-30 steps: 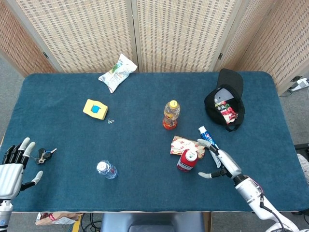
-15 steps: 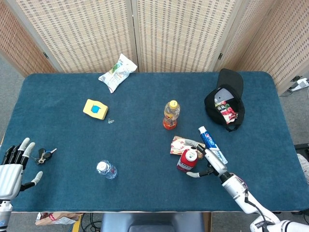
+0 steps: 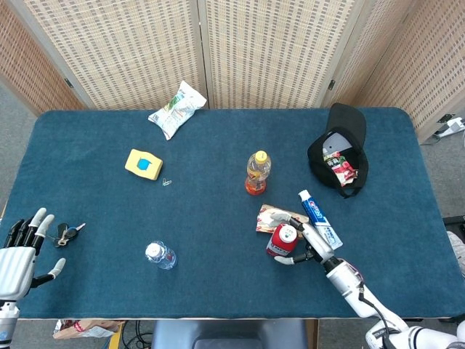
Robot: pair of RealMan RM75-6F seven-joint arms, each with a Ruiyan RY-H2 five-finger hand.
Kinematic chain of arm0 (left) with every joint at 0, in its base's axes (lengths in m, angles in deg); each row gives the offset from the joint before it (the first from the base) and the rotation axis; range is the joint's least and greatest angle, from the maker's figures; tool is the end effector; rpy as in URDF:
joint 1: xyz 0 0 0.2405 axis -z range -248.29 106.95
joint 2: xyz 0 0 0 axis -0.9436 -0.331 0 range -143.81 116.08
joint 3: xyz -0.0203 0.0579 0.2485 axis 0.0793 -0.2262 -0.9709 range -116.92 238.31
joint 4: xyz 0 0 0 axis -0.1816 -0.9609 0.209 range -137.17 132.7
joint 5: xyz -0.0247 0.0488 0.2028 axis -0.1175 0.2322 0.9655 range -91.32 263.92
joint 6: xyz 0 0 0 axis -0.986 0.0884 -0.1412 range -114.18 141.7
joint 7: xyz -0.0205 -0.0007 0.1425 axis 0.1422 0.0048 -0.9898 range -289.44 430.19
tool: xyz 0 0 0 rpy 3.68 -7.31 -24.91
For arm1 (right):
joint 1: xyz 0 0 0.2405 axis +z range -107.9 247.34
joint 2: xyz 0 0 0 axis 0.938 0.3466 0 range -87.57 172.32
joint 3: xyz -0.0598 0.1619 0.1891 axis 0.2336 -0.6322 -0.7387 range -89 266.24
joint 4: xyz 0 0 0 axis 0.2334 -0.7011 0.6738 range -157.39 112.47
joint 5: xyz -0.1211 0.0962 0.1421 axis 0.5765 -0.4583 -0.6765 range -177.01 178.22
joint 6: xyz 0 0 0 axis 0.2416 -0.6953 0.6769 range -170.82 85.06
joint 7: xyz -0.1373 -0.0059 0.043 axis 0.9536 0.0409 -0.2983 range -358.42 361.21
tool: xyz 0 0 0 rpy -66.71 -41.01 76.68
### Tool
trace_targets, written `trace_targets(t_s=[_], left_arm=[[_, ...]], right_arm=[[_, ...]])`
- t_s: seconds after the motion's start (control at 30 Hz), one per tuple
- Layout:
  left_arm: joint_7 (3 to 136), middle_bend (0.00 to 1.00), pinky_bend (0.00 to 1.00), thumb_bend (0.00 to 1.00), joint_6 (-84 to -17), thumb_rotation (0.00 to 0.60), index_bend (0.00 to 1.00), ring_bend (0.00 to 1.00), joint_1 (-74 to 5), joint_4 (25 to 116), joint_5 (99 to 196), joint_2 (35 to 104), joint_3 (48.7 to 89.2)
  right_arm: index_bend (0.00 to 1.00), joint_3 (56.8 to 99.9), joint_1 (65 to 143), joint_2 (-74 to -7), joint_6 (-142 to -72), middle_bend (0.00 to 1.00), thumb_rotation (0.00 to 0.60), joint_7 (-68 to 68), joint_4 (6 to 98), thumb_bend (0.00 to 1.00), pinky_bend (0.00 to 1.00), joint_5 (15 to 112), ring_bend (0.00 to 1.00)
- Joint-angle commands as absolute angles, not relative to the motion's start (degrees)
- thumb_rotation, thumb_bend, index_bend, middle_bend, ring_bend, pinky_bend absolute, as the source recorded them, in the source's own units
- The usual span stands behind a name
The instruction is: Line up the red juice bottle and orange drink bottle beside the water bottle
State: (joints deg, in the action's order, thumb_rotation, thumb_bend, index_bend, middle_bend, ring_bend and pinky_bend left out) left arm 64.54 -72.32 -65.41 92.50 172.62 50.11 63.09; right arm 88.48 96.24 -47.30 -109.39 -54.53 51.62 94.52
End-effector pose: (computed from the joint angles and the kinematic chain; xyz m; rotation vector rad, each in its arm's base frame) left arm -0.3004 0.1807 0.1568 -1.4120 -0.8418 -0.8749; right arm -0.2291 -0.2623 -0.0171 1.4763 -1.9204 1.5408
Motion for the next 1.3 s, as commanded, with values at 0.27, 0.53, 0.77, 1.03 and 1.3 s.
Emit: trace_targets(t_s=[0.27,0.53,0.77,1.03,1.3], left_arm=[[64.37,0.0,0.02,0.24,-72.0,0.6,0.0,0.0,-65.28,92.69,172.81,49.73,62.96],[63.93,0.0,0.02,0.24,-71.78,0.6,0.0,0.0,-64.78,93.35,173.01,49.26,63.31],[63.14,0.0,0.02,0.24,-71.76,0.6,0.0,0.0,-64.58,94.04,173.28,49.1,63.32],[62.92,0.0,0.02,0.24,-72.2,0.6,0.0,0.0,-64.8,94.29,173.21,48.85,63.34],[63.57,0.0,0.02,0.24,-72.39,0.6,0.0,0.0,-65.07,93.82,173.12,48.85,63.2]], right_arm=[[0.44,88.02,96.32,-49.49,-111.94,0.45,0.6,-55.61,50.28,0.41,0.34,93.97,0.32],[0.45,87.07,98.13,-49.36,-112.55,0.46,0.6,-55.48,52.92,0.41,0.4,94.86,0.36],[0.45,84.95,102.89,-51.65,-109.65,0.46,0.6,-53.97,54.58,0.41,0.4,95.51,0.36],[0.45,83.54,107.19,-56.98,-106.22,0.46,0.6,-52.38,51.77,0.39,0.4,94.57,0.36],[0.45,83.06,110.61,-63.46,-104.34,0.45,0.6,-50.71,46.37,0.34,0.4,94.3,0.36]])
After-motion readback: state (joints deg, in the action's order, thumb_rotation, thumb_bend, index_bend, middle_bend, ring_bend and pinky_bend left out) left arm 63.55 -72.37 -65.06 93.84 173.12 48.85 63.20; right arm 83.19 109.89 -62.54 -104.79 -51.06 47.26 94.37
